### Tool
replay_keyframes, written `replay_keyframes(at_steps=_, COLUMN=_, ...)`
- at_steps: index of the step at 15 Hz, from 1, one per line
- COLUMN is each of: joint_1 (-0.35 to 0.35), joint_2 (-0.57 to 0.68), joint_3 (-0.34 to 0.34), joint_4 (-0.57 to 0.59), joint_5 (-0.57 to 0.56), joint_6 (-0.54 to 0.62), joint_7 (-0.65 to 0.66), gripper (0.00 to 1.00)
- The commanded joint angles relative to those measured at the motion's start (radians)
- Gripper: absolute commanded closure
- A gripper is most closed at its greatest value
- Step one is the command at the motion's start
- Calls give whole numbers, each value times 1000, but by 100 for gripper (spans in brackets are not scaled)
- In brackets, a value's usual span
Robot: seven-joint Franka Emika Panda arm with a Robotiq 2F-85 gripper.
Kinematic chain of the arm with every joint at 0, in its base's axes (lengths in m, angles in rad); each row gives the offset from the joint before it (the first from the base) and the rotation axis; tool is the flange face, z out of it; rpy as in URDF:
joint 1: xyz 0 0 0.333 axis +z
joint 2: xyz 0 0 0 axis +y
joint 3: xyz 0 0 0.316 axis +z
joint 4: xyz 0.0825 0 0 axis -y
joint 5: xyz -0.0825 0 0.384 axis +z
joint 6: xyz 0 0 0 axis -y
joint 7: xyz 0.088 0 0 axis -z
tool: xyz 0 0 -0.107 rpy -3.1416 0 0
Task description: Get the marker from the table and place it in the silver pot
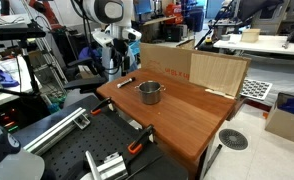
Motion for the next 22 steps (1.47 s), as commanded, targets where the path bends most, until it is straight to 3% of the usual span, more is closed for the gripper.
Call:
replay_keyframes(at_steps=1, joint_1=40, joint_2=106, joint_3=-14, joint_4=100, joint_5=-24, joint_6=12, joint_7=74, gripper=0)
replay_keyframes(at_steps=15, joint_1=198, joint_2=369, joint_3=-141, joint_4=346, joint_5=-211, joint_6=-5, joint_7=306, gripper=0)
replay_keyframes(at_steps=17, joint_1=217, joint_2=391, joint_3=-158, joint_4=365, joint_5=-242, joint_6=-15, joint_7=315, gripper=28)
replay_keyframes(at_steps=22, joint_1=232, joint_2=395, joint_3=-165, joint_4=388, joint_5=-285, joint_6=-53, joint_7=318, gripper=65)
